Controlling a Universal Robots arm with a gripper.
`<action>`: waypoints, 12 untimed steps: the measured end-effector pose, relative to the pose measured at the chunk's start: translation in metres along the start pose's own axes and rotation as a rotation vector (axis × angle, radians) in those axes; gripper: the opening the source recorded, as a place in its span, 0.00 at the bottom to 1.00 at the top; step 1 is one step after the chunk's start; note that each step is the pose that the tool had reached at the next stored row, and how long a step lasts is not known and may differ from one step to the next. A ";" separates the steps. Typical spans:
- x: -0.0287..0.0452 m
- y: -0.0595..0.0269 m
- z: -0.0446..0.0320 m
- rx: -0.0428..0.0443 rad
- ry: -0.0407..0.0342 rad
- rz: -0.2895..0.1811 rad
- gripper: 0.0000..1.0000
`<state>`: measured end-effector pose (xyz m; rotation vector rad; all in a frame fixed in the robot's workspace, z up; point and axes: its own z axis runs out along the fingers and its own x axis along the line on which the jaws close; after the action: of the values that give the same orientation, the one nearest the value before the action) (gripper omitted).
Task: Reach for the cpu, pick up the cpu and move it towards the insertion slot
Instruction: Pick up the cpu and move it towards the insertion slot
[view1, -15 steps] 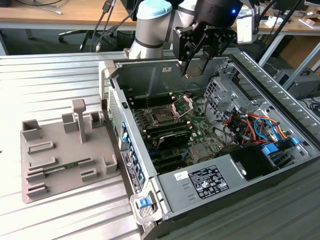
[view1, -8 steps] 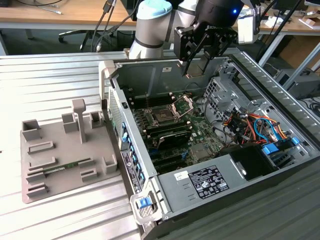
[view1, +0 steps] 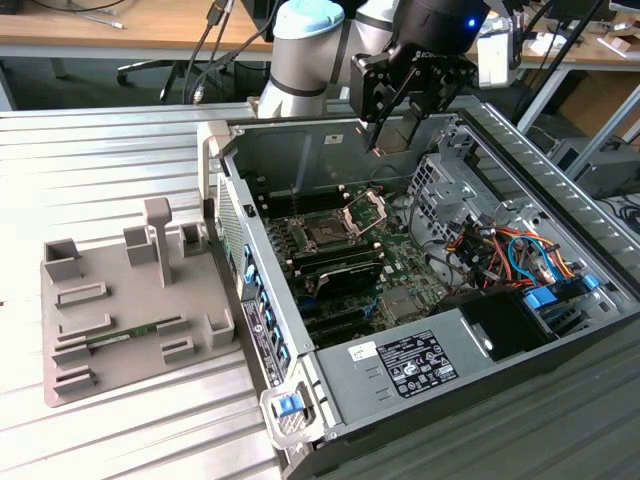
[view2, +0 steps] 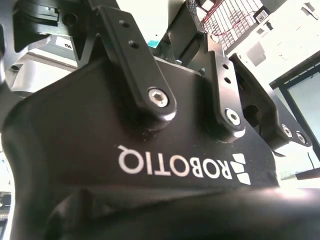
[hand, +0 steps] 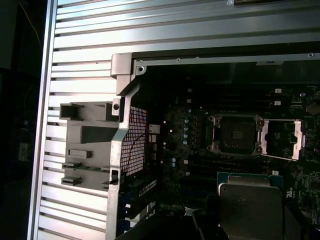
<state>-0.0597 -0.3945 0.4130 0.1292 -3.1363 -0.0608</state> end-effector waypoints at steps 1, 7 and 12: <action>-0.0001 0.0000 0.0000 0.0000 0.0000 0.000 0.55; -0.0014 -0.0001 0.0000 0.0000 0.0000 0.000 0.55; -0.0026 -0.0002 0.0000 0.0000 0.0000 0.000 0.55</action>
<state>-0.0570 -0.3945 0.4129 0.1294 -3.1363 -0.0607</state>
